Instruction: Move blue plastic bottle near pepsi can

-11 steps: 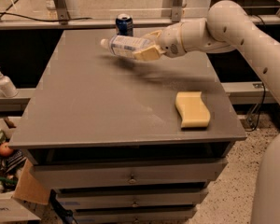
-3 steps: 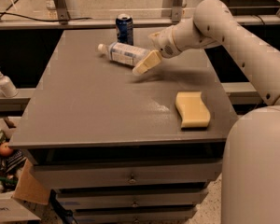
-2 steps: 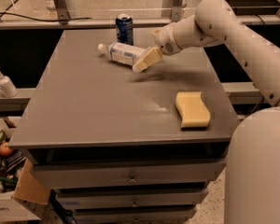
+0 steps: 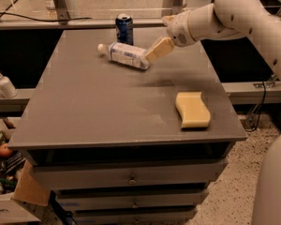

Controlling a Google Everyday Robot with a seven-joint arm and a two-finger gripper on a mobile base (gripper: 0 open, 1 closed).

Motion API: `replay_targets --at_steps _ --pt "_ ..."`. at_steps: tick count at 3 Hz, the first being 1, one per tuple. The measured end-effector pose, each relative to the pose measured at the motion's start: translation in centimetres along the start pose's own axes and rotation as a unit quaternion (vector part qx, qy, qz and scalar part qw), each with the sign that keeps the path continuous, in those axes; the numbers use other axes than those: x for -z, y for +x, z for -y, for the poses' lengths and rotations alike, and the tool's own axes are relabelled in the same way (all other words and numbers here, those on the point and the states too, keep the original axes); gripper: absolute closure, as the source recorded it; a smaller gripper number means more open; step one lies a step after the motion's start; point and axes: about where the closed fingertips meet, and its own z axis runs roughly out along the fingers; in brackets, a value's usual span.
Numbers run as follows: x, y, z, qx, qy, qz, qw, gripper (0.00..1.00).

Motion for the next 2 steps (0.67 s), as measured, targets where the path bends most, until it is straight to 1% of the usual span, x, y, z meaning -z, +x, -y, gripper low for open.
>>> replay_targets --at_steps 1,2 --pt "3.66 -1.18 0.6 0.006 0.03 0.003 0.9995 0.0" --pt "4.03 -1.34 0.65 0.007 0.033 0.004 0.9994 0.0"
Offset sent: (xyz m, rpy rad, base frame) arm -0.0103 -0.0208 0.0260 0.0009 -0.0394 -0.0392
